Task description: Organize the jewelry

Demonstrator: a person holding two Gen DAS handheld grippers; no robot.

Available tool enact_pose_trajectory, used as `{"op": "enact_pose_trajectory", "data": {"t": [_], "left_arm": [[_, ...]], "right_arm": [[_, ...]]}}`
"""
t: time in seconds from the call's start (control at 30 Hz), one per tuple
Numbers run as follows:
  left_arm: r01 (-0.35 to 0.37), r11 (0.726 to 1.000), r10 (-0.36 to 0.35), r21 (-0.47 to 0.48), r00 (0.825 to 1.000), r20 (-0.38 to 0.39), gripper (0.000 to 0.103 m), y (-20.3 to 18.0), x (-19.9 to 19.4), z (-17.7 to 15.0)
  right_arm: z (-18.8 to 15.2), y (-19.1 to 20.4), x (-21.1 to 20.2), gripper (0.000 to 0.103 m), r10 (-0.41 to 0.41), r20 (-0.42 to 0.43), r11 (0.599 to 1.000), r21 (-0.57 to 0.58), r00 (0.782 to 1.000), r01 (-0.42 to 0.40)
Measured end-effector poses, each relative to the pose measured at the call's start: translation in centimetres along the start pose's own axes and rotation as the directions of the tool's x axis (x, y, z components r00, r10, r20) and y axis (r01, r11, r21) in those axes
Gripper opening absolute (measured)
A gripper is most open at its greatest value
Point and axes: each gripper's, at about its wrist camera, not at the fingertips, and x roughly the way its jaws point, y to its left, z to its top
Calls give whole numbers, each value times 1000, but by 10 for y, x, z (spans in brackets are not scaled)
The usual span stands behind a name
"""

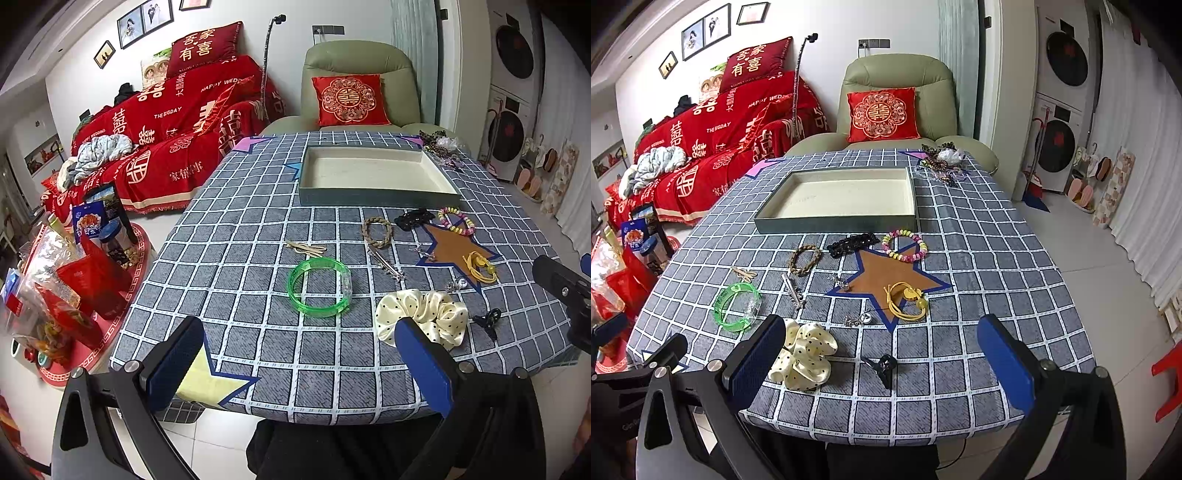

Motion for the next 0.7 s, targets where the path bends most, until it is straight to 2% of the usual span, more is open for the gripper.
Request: {"op": "enact_pose_trajectory", "data": {"t": [0.7], "left_arm": [[5, 1000, -5, -6, 1000, 5, 103, 1, -1, 2]], "right_arm": [[-3, 2, 1, 103, 0, 0, 1000, -4, 1000, 0]]}}
